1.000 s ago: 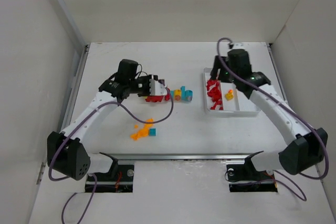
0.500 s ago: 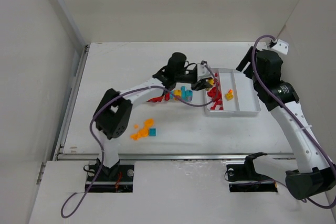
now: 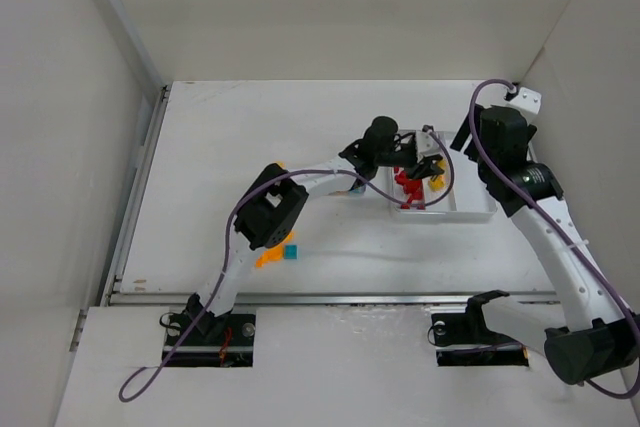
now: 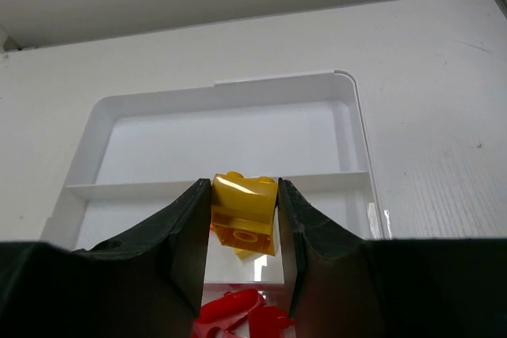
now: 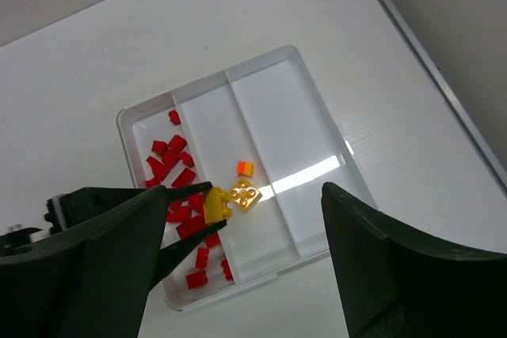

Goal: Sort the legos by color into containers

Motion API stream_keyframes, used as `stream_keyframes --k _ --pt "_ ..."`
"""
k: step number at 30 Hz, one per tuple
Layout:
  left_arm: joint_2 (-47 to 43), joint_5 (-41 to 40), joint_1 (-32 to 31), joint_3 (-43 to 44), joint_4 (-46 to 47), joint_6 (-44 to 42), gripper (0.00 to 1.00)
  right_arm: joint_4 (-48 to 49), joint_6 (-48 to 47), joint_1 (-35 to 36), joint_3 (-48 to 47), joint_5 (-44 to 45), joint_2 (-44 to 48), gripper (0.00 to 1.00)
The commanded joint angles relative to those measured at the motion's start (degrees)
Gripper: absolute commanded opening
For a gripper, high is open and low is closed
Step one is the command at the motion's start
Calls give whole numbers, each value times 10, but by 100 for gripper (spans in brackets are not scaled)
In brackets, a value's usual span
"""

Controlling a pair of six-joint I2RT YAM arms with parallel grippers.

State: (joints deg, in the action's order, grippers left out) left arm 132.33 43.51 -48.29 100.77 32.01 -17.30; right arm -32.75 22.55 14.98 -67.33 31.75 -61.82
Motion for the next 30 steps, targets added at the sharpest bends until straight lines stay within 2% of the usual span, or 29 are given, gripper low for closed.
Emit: stream_keyframes --k 1,3,4,5,7,8,9,10,11,14,18,21,22,25,26,29,30 --pt "6 -14 -18 27 40 9 16 8 -29 -2 2 21 21 83" --pt "13 -29 -18 27 40 9 22 8 -43 -2 2 21 21 84" --pt "13 -35 -23 27 40 -4 28 14 -43 -2 2 21 21 84" --pt "13 -35 -23 21 40 -13 48 14 -50 -2 2 21 27 84" --pt "13 -35 -29 13 40 -34 69 19 -57 -2 7 21 27 84" --pt "13 -35 -29 7 40 -40 86 24 -57 -2 7 21 27 84" --pt "13 -35 -29 7 40 -40 86 24 -57 -2 7 21 27 84" --pt "13 -45 -29 7 40 -40 97 24 -57 -2 7 21 27 84" --pt "13 -54 -29 7 40 -31 100 24 -57 -2 7 21 27 84" --pt "13 -100 -29 14 40 -2 100 24 -57 -2 2 16 27 84" --pt "-19 -107 -12 14 40 31 100 12 -62 -2 -9 16 32 84" --pt "-78 -102 -7 -27 40 15 100 7 -98 -2 -24 -16 32 84" --pt "-99 -92 -7 -44 40 -2 100 0 -111 -2 -24 -54 32 84" --pt "-209 -68 5 -151 40 -89 100 -24 -127 -2 -48 -112 25 84" --pt "-271 -68 5 -217 40 -111 100 -30 -127 -2 -60 -128 20 84" --pt "-362 -84 34 -303 -28 -184 100 -42 -127 -2 -67 -206 14 84" --pt "-417 -96 52 -354 -74 -197 100 -42 -119 -2 -67 -226 14 84"
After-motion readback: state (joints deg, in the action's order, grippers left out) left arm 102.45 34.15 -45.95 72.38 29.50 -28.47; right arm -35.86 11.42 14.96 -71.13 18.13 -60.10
